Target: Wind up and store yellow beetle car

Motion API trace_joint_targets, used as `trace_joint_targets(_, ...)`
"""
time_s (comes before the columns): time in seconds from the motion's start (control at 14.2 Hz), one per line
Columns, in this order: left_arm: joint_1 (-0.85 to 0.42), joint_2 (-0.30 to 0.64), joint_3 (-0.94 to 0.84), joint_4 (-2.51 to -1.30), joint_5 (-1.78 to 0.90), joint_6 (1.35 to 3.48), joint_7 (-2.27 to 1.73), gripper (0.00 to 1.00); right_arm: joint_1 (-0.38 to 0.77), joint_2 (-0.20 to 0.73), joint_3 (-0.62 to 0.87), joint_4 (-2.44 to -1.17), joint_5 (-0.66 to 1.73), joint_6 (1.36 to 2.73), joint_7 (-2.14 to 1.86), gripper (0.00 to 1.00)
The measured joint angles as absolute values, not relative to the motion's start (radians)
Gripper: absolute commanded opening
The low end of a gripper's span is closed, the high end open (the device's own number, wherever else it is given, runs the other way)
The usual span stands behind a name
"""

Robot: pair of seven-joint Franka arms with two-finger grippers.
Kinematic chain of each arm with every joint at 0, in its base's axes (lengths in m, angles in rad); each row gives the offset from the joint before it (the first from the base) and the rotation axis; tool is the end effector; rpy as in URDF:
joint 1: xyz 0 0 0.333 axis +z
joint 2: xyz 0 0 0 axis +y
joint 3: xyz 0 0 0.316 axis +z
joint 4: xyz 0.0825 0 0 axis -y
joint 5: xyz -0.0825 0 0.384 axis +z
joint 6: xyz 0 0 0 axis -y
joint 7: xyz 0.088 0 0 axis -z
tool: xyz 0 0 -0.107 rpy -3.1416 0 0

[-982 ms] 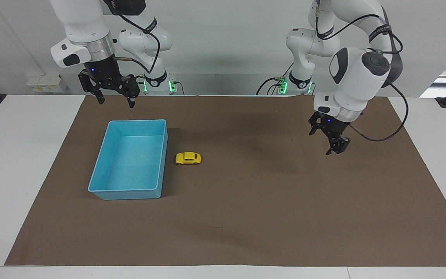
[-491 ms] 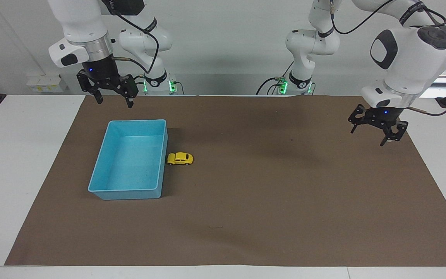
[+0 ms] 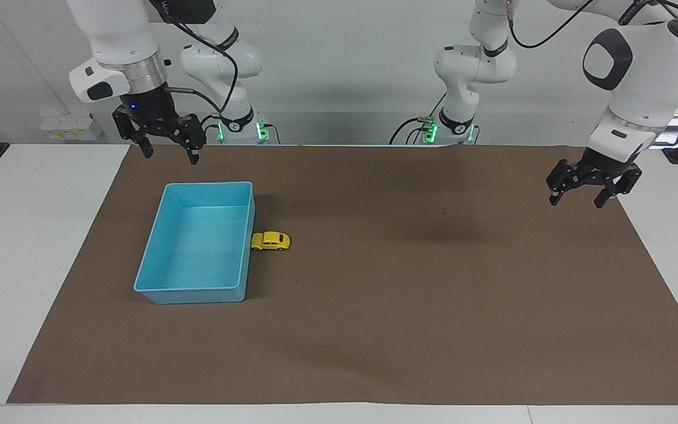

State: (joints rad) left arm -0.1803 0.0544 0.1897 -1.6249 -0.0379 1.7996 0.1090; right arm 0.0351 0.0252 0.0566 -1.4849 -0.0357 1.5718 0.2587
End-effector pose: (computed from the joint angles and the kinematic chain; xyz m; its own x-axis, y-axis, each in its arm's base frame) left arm 0.5902 -0.0004 0.5894 0.9881 -0.0924 0.1232 -0.0949 -0.9954 0.0141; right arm 0.5612 0.0473 0.6512 0.9837 -0.1664 0.0684 -0.1679 -0.9857 0.0173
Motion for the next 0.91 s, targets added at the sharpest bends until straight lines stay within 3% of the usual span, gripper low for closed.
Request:
trace_joint_targets(0.35, -0.18, 0.049, 0.186, -1.51, -0.038, 1.573, 0.094, 1.0, 0.051, -0.001, 0.063, -1.512, -0.015, 1.544, -0.136, 1.0)
trace_joint_targets(0.91, -0.18, 0.05, 0.184, -1.491, -0.038, 1.513, 0.094, 1.0, 0.089, -0.077, 0.066, -1.614, -0.005, 1.529, -0.782, 1.0)
